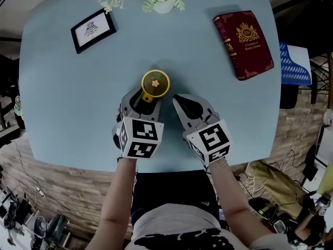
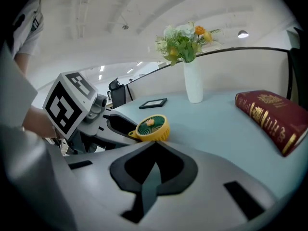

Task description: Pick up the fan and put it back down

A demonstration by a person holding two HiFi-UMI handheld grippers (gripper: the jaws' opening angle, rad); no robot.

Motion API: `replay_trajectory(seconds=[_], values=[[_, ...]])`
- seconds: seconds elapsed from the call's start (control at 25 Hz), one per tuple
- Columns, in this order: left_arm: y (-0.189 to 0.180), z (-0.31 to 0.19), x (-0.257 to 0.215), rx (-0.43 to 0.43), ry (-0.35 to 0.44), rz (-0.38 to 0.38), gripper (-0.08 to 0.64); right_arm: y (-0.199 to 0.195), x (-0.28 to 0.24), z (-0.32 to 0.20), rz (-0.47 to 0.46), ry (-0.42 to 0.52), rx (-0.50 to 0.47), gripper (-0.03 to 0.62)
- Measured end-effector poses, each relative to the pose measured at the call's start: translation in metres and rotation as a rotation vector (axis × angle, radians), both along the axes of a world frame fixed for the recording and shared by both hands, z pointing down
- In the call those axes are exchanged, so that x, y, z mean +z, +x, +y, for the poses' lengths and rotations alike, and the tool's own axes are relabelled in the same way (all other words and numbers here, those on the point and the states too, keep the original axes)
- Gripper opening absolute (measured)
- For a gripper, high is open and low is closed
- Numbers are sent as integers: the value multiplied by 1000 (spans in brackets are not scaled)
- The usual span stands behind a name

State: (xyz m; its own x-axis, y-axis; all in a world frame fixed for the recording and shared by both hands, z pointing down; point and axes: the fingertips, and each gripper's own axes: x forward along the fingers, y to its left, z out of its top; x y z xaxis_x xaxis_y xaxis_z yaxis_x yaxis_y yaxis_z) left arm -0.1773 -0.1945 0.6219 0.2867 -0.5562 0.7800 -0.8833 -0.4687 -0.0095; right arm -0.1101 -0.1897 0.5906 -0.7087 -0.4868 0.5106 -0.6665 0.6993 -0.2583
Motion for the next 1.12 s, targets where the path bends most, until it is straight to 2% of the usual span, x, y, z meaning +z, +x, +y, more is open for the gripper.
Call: replay_trajectory(seconds=[1.12], values=[[-3, -3, 6, -47, -20, 64, 230, 12, -4, 0, -11, -12, 51, 5]])
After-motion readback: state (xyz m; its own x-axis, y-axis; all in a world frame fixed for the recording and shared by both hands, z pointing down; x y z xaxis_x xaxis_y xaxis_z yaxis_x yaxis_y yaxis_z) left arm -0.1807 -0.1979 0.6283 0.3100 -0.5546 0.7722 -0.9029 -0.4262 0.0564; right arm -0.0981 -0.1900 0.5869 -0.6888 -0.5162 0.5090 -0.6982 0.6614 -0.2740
